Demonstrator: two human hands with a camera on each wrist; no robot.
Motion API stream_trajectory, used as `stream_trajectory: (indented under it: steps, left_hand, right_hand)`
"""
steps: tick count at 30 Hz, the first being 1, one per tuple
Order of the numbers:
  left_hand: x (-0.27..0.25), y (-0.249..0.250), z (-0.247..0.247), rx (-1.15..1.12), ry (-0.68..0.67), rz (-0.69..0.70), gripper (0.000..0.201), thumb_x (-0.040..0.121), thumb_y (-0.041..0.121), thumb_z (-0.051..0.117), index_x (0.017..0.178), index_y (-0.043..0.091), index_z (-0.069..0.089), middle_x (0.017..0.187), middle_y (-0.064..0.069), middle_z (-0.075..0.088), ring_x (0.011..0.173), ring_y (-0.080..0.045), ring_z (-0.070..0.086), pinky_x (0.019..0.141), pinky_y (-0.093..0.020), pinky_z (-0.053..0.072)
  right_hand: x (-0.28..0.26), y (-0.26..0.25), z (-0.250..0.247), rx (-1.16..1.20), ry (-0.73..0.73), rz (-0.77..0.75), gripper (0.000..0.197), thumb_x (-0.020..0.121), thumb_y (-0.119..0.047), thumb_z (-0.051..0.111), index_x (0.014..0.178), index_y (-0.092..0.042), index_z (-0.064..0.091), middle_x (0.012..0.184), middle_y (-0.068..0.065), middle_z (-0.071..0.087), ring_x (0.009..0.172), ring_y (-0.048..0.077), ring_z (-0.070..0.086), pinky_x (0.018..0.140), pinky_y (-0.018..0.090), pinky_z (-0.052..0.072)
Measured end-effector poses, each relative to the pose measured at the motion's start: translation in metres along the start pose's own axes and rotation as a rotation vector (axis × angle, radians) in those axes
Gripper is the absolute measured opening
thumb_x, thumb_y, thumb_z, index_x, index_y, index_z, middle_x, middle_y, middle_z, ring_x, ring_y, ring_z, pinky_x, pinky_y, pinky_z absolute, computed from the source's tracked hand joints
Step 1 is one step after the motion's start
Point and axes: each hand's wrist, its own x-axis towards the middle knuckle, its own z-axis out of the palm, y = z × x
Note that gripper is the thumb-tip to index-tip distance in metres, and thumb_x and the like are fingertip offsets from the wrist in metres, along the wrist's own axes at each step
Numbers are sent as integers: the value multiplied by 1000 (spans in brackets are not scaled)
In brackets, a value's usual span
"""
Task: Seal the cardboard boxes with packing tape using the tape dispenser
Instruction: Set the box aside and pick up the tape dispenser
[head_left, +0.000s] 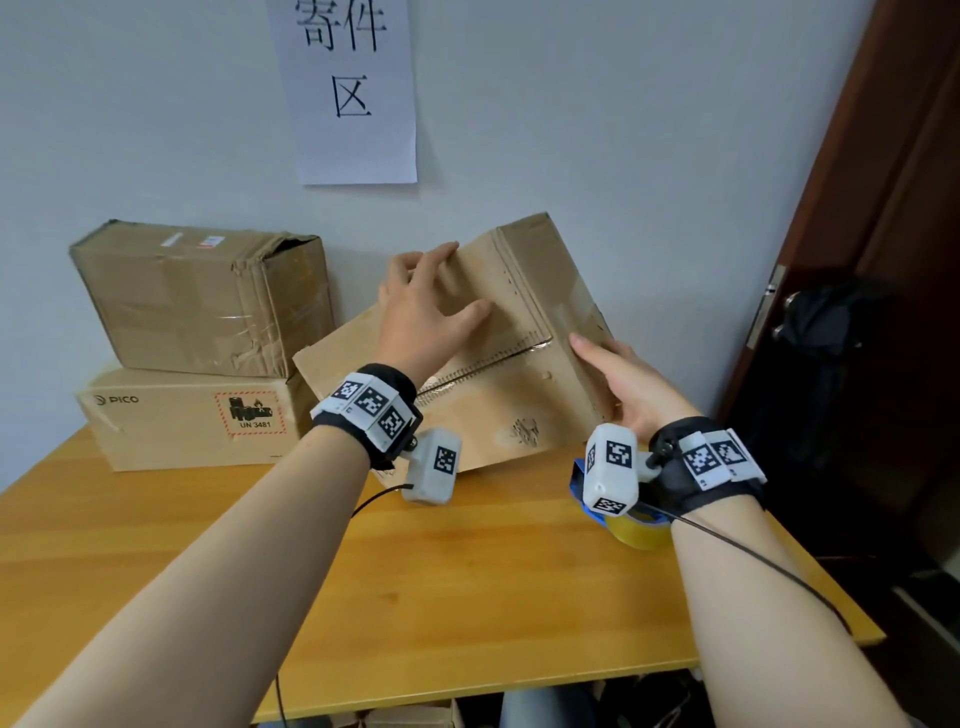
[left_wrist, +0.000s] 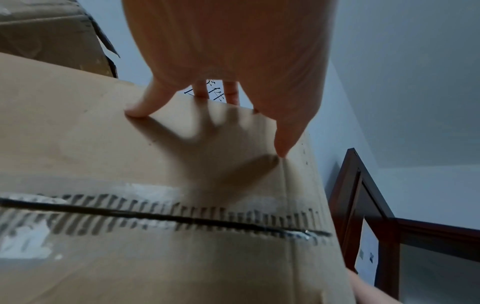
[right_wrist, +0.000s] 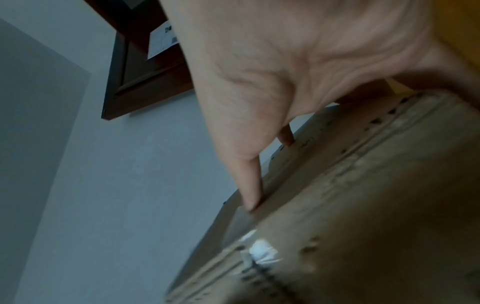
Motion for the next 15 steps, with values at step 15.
stream_trajectory:
  steps: [15]
  left_hand:
    - [-31,1,50,39,-210,-47,48,79,44,77,121,28,62,132,-2,36,137,-22,30,107,-22,24]
  right_hand:
    - [-2,2,20,-174,-37,-70,30,85,-37,75,111,-35,60,117,-1,62,101,30,66,70,51,60]
